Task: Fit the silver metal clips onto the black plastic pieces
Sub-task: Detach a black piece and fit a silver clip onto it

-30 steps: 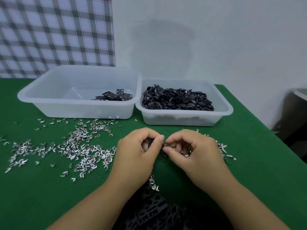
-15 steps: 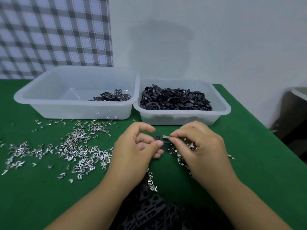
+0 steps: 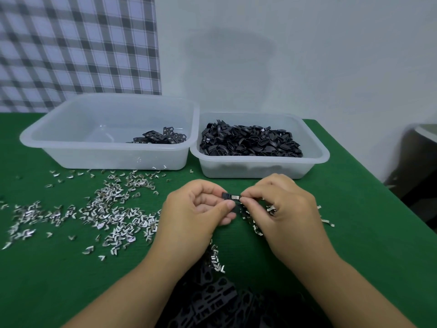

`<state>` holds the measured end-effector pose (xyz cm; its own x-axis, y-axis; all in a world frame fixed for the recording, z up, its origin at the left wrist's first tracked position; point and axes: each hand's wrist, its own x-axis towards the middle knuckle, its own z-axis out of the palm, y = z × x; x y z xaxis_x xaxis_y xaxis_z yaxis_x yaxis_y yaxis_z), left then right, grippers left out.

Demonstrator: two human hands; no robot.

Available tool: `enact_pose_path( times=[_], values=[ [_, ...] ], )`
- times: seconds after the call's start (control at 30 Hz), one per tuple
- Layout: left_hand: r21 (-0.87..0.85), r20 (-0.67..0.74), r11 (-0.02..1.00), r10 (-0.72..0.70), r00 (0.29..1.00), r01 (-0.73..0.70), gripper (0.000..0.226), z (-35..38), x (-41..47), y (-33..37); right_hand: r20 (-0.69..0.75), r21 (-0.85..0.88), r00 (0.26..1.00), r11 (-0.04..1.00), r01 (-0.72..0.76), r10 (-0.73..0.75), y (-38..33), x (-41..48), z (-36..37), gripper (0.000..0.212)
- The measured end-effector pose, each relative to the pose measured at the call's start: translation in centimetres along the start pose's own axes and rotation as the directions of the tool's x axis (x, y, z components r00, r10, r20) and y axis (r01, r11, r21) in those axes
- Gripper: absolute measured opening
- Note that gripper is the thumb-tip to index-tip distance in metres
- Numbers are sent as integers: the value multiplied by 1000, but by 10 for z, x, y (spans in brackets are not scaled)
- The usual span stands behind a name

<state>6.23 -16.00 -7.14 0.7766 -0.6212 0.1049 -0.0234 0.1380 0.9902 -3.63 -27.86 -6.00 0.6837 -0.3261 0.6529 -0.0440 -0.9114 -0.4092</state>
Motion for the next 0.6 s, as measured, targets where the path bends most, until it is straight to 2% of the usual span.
enact_pose_path(
  times=[0.27,0.47,0.6],
  values=[
    [-3,-5,1000,-2,1000,2,21,0,0,1,1,-12,1000,1000,18,-18,1,0,1,7],
    [-33,21,999,-20,1000,21,15,0,-1,2,-28,132,999,991,-15,19,2,-1,3,8],
    [-31,28,999,-24,999,25,18,-1,0,2,26,199,998,978,-64,60,1,-1,4,9]
  ],
)
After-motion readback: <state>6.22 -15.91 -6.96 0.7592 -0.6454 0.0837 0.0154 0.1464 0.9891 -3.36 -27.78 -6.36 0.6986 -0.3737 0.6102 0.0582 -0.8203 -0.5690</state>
